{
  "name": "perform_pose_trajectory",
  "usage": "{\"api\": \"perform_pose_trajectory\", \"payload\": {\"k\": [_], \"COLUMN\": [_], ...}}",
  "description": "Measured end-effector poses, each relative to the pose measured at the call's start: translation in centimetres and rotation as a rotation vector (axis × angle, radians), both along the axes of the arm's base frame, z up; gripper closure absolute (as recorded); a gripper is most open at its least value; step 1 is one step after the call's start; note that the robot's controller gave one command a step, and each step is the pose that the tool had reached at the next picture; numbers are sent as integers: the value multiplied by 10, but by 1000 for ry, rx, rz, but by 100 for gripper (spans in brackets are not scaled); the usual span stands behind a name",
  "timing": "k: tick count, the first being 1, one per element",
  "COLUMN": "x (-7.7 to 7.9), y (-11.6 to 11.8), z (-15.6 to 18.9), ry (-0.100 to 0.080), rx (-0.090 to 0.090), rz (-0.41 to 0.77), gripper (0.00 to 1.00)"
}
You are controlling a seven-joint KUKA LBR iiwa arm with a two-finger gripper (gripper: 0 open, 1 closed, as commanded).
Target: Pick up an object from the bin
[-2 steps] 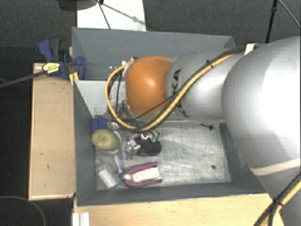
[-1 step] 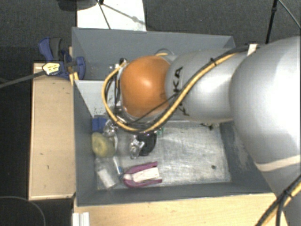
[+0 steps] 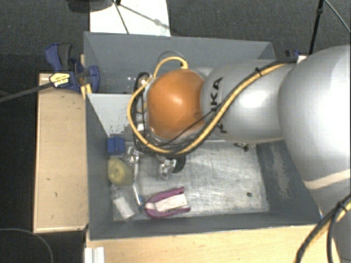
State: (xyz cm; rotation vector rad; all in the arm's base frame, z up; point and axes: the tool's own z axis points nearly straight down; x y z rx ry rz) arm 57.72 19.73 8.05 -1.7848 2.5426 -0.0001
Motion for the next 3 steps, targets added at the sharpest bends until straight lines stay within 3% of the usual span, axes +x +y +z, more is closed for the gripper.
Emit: {"api": "perform_pose_trajectory", "payload": {"k": [1, 2, 3], "x": [-19, -21, -19], "y": [45, 51, 52], "z": [-4, -3, 43], "ry": [6, 6, 20], "rx": [-23, -11, -17], "rz": [121, 117, 103], "gripper": [0, 100, 100]}}
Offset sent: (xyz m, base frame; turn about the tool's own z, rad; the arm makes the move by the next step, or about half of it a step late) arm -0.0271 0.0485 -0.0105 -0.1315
